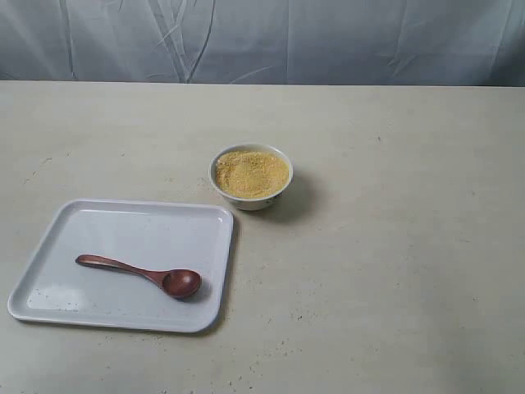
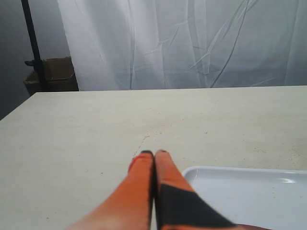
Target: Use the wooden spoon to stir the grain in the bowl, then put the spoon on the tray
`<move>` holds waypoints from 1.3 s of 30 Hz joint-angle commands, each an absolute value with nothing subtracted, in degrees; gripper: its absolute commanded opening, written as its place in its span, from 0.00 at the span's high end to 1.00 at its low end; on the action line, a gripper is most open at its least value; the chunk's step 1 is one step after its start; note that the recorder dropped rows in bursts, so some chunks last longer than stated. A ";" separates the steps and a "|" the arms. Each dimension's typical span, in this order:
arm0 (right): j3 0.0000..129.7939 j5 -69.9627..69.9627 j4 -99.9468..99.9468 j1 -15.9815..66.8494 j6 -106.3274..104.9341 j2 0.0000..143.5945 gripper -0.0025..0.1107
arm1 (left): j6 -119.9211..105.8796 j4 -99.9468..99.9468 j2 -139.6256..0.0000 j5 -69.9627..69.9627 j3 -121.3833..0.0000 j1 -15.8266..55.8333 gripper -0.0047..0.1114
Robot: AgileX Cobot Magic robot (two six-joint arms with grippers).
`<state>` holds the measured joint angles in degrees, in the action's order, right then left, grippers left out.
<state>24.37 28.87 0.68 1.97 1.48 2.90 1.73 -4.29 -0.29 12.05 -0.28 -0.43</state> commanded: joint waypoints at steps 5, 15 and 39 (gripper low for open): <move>14.45 27.26 2.60 1.71 1.48 1.49 0.98 | 1.90 -4.09 0.00 11.79 0.00 -0.48 0.96; 0.00 21.68 1.52 1.71 1.80 0.00 0.98 | 1.90 -4.09 0.00 11.79 0.00 -0.48 0.96; 0.00 18.62 1.78 1.71 2.22 0.00 0.98 | 1.90 -4.09 0.00 11.79 0.00 -0.48 0.96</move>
<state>0.14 19.10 1.88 1.97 2.13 0.35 1.73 -4.29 -0.29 12.05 -0.28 -0.43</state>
